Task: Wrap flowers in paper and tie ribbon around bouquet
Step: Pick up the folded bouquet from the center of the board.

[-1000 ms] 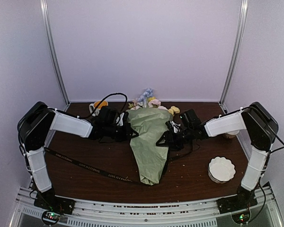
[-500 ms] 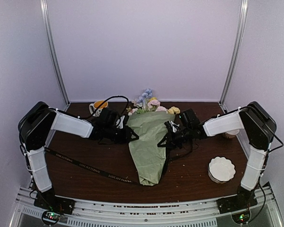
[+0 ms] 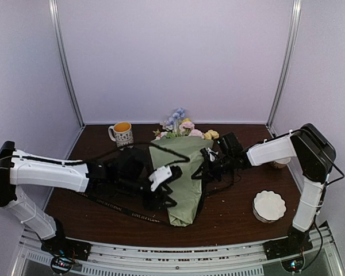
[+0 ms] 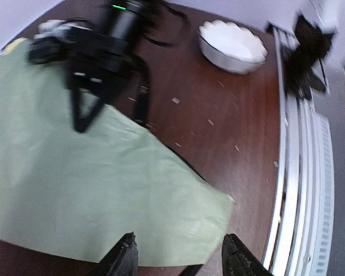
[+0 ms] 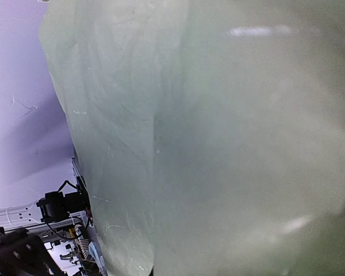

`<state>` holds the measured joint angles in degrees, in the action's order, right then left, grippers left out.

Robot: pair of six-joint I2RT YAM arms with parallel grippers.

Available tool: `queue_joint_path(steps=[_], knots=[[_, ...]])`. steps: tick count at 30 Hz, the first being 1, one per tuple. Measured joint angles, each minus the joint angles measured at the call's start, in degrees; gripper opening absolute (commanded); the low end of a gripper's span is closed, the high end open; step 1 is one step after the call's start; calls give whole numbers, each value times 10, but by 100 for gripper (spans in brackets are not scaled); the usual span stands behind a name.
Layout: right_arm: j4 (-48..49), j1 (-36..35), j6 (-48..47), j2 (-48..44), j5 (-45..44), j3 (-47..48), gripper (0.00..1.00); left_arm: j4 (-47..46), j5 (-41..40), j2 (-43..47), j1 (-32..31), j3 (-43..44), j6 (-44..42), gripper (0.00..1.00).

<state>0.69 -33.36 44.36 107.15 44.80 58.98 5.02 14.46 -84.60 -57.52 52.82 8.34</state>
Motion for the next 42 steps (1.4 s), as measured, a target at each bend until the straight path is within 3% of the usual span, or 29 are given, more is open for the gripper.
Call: queue_joint_path(steps=[4, 8, 14, 17, 24, 28, 37, 42], knots=[[-14, 0, -6, -1, -4, 0, 0, 19, -23, -22, -81, -42, -113, 55], [-30, 0, -11, -6, -11, 2, 0, 26, -38, -41, -83, -88, -171, 59], [-54, 0, -21, -11, -14, 15, 0, 29, -61, -58, -80, -103, -209, 56], [-61, 0, -22, -12, -16, 17, 0, 31, -57, -88, -80, -102, -214, 49], [-90, 0, -27, -15, -18, 31, 0, 10, -64, -102, -79, -95, -214, 13], [-110, 0, -28, -18, -18, 45, 0, 8, -70, -106, -80, -92, -216, 1], [-153, 0, -37, -35, -17, 73, 0, 8, -78, -119, -79, -78, -215, 0], [-179, 3, -46, -37, -18, 80, 0, 3, -139, -143, -70, -49, -188, 0]])
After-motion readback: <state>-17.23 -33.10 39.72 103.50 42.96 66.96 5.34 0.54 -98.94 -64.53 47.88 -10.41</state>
